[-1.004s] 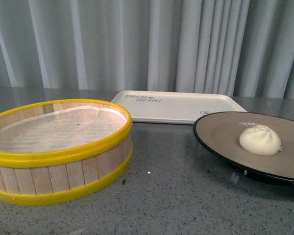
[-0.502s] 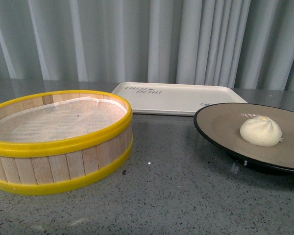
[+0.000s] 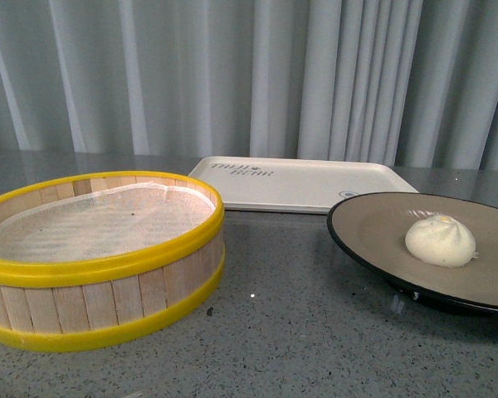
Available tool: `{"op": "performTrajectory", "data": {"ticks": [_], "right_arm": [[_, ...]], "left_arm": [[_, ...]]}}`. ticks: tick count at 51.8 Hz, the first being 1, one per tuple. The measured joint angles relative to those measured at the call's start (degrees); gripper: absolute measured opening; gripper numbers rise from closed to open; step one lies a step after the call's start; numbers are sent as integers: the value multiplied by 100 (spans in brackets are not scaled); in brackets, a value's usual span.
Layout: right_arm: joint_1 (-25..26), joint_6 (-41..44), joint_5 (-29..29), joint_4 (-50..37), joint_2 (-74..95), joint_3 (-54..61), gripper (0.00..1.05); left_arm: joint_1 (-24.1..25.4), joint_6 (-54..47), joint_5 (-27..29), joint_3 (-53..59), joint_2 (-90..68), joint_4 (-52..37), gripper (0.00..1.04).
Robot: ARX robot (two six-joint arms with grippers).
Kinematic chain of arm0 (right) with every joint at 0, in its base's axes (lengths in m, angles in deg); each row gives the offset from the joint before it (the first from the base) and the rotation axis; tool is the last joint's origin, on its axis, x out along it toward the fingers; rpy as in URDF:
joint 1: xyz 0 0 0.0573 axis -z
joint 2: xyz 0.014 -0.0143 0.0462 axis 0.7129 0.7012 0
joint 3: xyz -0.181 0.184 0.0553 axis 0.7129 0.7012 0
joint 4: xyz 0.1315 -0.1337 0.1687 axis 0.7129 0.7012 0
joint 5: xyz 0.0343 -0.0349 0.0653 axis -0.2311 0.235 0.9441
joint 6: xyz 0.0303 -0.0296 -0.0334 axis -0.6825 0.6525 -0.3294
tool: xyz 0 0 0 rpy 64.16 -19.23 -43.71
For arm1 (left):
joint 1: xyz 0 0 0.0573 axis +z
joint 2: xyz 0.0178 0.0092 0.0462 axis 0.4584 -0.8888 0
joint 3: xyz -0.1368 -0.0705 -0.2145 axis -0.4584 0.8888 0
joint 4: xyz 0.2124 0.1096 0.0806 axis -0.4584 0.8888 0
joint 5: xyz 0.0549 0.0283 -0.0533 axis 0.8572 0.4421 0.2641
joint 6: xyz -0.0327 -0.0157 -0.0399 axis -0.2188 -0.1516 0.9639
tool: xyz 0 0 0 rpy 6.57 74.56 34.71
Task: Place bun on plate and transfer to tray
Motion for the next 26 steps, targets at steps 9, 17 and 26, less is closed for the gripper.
{"op": "performTrajectory", "data": {"ticks": [9, 17, 26], "right_arm": [[271, 52, 31, 131, 1954, -984, 96], [356, 1397, 575, -13, 2787, -1550, 96], [37, 3517, 841, 697, 3272, -2074, 96]], "left_arm": [[0, 0, -2, 0, 0, 0, 98], [0, 0, 2, 0, 0, 0, 98], [0, 0, -2, 0, 0, 0, 98]]}}
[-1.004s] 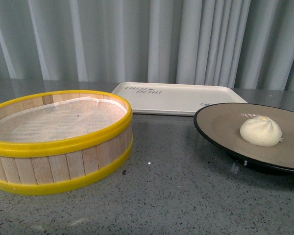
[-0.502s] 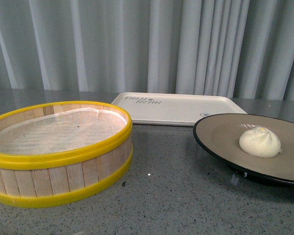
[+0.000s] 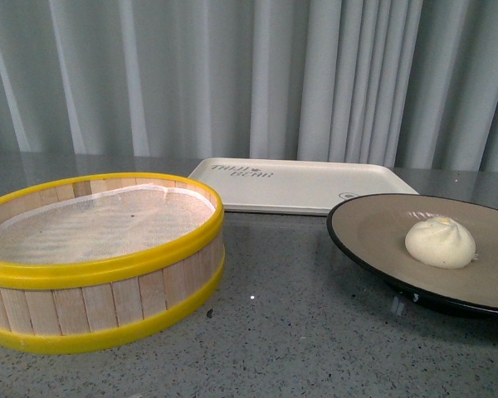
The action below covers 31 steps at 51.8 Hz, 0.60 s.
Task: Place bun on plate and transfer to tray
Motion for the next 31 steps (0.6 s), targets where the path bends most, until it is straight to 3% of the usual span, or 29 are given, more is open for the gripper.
{"op": "performTrajectory", "data": {"ticks": [5, 12, 22, 31], "right_arm": [[-251, 1547, -190, -52, 269, -90, 96], [-531, 3016, -26, 157, 625, -247, 96], [-525, 4592, 437, -415, 1591, -509, 96], [-518, 5027, 503, -568, 2249, -780, 96]], "left_arm": [[0, 0, 4, 0, 0, 0, 98], [0, 0, 2, 0, 0, 0, 98], [0, 0, 4, 0, 0, 0, 98], [0, 0, 2, 0, 0, 0, 98]]}}
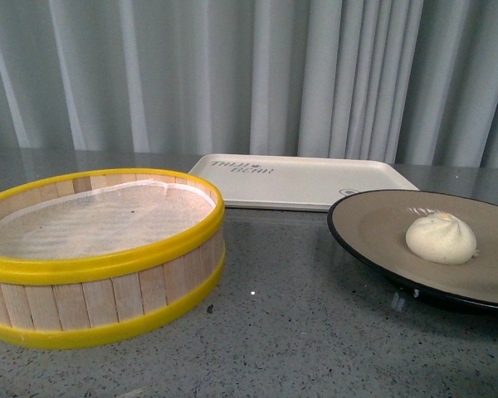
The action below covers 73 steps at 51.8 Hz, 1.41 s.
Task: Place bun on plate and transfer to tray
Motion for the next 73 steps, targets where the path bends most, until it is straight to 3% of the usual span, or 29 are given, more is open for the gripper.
{"op": "performTrajectory", "data": {"ticks": [24, 43, 53, 73], "right_arm": [[-85, 44, 227, -861, 1226, -304, 95], [-131, 142, 107, -1268, 1888, -511, 28], [-247, 260, -2, -1386, 1880, -527, 2], [-345, 553, -61, -1342, 1512, -636, 3]], "left_arm": [[0, 0, 0, 0, 0, 0, 98], [0, 0, 0, 0, 0, 0, 98], [0, 0, 0, 0, 0, 0, 98], [0, 0, 2, 0, 0, 0, 98]]}}
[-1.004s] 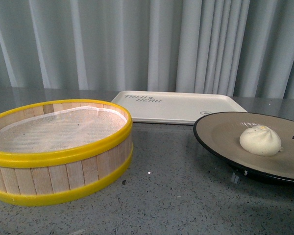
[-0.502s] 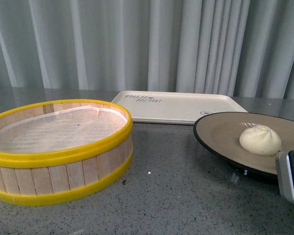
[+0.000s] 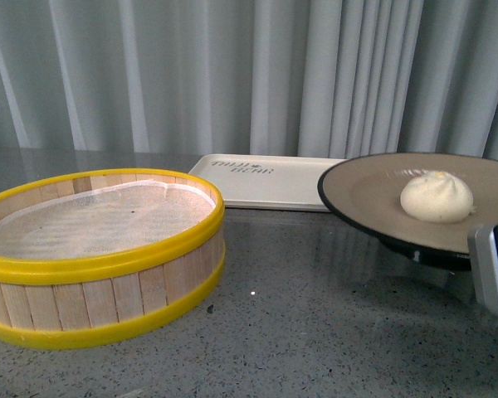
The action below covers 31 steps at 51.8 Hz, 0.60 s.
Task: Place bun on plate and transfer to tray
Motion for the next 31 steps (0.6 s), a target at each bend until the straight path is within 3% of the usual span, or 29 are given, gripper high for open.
{"op": "performTrajectory", "data": {"ticks": [11, 23, 31], "right_arm": [[166, -31, 398, 284, -61, -855, 3], [678, -146, 931, 415, 756, -2059, 3], [835, -264, 1679, 699, 1617, -2575, 3]], "left_arm": [[0, 0, -2, 0, 0, 0, 98], [0, 0, -2, 0, 0, 0, 98], [0, 0, -2, 0, 0, 0, 98]]}}
